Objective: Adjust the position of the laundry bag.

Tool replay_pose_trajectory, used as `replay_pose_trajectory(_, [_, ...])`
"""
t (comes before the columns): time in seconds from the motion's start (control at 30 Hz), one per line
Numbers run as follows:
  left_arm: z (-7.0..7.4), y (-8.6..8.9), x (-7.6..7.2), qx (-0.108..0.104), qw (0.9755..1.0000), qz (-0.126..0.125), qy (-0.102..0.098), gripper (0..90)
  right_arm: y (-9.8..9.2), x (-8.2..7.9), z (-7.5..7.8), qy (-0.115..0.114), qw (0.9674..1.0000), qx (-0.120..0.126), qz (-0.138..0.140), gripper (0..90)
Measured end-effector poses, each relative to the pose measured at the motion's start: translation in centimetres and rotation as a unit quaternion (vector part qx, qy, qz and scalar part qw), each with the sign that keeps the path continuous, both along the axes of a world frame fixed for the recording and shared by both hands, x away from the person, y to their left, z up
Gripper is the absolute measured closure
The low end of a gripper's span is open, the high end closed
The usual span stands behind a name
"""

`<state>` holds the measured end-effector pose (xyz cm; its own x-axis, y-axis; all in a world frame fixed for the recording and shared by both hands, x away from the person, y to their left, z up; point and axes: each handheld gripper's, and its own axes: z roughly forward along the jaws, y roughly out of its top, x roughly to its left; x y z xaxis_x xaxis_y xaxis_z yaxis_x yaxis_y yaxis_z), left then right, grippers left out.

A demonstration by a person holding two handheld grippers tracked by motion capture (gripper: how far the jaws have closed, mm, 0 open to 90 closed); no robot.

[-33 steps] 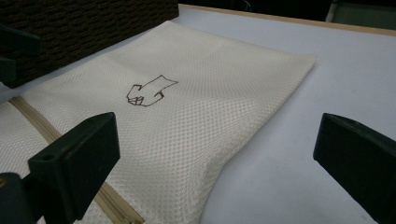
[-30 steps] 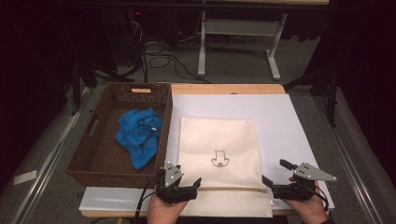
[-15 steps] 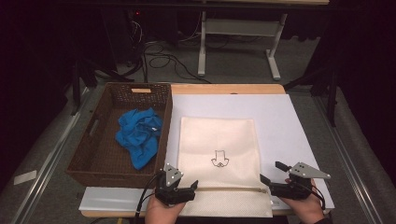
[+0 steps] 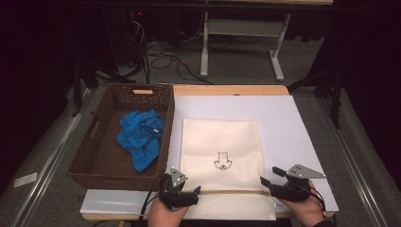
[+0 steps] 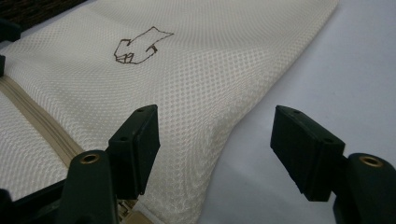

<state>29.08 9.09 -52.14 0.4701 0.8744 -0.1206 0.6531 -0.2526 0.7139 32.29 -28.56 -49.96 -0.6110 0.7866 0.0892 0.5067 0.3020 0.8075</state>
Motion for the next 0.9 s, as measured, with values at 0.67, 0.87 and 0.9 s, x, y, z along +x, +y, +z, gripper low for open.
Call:
replay_pose_trajectory(0.67, [0.0, 0.4, -0.6, 0.006, 0.9995, 0.028, -0.011, 62.9, 0.9, 1.0, -1.0, 0.051, 0.9982, -0.03, -0.012, 35.1])
replay_pose_trajectory(0.87, [-0.1, 0.3, -0.6, 0.005, 0.9996, 0.025, -0.016, 79.2, 1.2, 1.1, -1.1, 0.06, 0.9974, -0.04, 0.001, 44.5])
replay_pose_trajectory(0.9, [-0.1, 0.3, -0.6, 0.006, 0.9995, 0.025, -0.017, 79.2, 1.3, 1.1, -1.1, 0.058, 0.9973, -0.044, 0.002, 47.2])
